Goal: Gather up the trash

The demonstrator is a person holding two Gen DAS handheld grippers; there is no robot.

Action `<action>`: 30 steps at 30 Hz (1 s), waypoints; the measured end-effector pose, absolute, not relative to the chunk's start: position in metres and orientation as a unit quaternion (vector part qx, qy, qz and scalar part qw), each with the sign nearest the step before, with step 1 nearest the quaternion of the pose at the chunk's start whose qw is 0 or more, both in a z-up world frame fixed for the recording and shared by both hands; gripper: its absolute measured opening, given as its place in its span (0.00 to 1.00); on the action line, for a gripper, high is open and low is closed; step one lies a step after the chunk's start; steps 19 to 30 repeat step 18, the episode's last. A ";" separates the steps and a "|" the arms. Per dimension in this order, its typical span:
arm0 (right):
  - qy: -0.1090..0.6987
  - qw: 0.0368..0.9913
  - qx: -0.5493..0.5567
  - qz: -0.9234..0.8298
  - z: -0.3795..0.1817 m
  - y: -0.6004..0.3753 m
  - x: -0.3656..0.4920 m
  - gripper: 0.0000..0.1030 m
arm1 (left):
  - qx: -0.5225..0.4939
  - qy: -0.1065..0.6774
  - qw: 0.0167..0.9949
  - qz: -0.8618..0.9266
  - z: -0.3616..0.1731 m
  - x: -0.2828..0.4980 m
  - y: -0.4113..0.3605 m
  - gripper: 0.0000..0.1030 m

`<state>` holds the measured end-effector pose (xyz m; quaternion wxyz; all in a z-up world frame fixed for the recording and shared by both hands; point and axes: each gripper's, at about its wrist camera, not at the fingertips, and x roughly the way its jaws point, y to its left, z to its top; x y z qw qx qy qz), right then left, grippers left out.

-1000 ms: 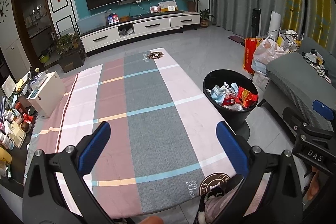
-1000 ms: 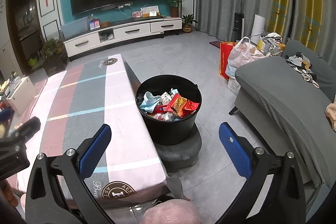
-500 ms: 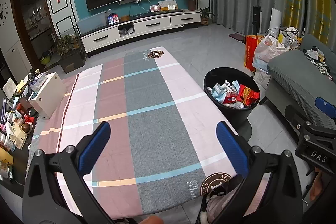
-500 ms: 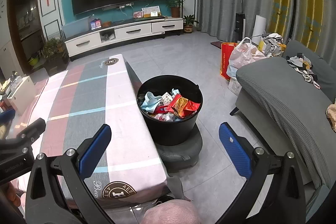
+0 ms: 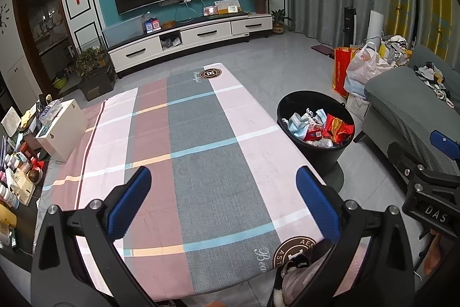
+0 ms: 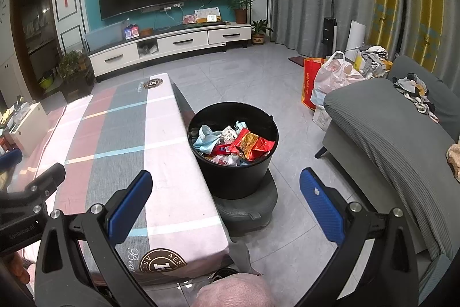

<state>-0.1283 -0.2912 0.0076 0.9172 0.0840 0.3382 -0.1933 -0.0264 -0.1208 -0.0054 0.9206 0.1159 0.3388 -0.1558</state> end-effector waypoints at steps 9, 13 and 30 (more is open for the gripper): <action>0.337 0.917 0.087 -0.193 0.005 -0.294 -0.127 0.97 | 0.112 0.339 0.921 -0.156 -0.006 -0.026 -0.121 0.97; 0.337 0.917 0.086 -0.192 0.005 -0.293 -0.127 0.97 | 0.110 0.342 0.920 -0.157 -0.006 -0.026 -0.121 0.97; 0.337 0.917 0.087 -0.193 0.005 -0.293 -0.126 0.97 | 0.109 0.342 0.920 -0.155 -0.005 -0.025 -0.120 0.97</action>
